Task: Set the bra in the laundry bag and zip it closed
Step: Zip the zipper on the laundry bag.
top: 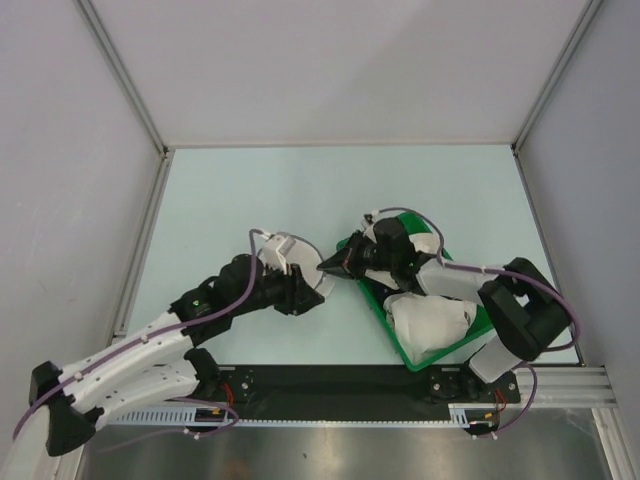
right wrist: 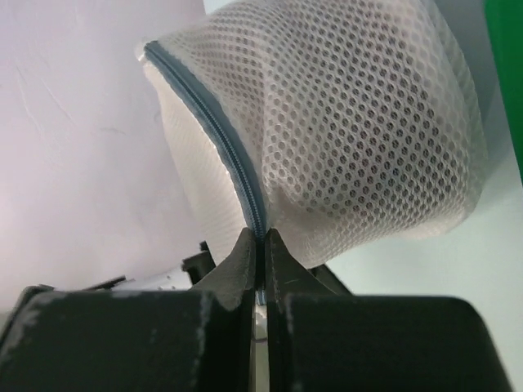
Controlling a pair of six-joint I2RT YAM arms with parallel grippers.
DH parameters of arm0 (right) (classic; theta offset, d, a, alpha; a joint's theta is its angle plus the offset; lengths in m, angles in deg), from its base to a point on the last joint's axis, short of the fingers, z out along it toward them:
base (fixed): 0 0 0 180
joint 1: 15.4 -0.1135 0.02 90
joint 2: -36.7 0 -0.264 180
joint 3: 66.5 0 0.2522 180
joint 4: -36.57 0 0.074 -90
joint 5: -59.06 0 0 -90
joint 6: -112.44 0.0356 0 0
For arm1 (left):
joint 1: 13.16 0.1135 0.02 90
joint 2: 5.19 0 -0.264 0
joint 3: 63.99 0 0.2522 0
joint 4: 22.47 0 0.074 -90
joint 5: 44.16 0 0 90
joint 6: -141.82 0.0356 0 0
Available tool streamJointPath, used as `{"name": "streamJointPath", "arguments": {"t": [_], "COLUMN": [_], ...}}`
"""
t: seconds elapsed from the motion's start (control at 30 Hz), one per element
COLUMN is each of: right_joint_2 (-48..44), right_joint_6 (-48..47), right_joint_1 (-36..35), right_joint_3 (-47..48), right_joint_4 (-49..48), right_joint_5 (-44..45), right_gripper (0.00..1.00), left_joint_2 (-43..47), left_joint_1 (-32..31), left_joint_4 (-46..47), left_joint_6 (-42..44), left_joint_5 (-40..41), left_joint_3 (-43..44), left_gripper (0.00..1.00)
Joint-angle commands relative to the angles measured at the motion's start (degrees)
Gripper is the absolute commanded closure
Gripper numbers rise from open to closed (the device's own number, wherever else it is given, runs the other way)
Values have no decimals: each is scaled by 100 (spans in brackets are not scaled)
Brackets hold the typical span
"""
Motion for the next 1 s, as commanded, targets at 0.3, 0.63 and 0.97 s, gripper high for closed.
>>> {"name": "streamJointPath", "arguments": {"t": [0.3, 0.63, 0.97], "right_joint_2": [-1953, -1787, -1488], "right_joint_6": [2732, 3559, 3990], "right_joint_1": [-1171, -1594, -1761], "right_joint_3": [-1408, -1279, -1146], "right_joint_4": [-300, -651, -941], "right_joint_5": [3532, 4494, 4494], "right_gripper": [100, 100, 100], "left_joint_2": [-1270, -567, -418], "left_joint_1": [226, 254, 254], "left_joint_4": [349, 2186, 2696], "left_joint_6": [-512, -325, -457], "left_joint_5": [873, -403, 177], "left_joint_3": [-265, -950, -1240], "left_gripper": [70, 50, 41]}}
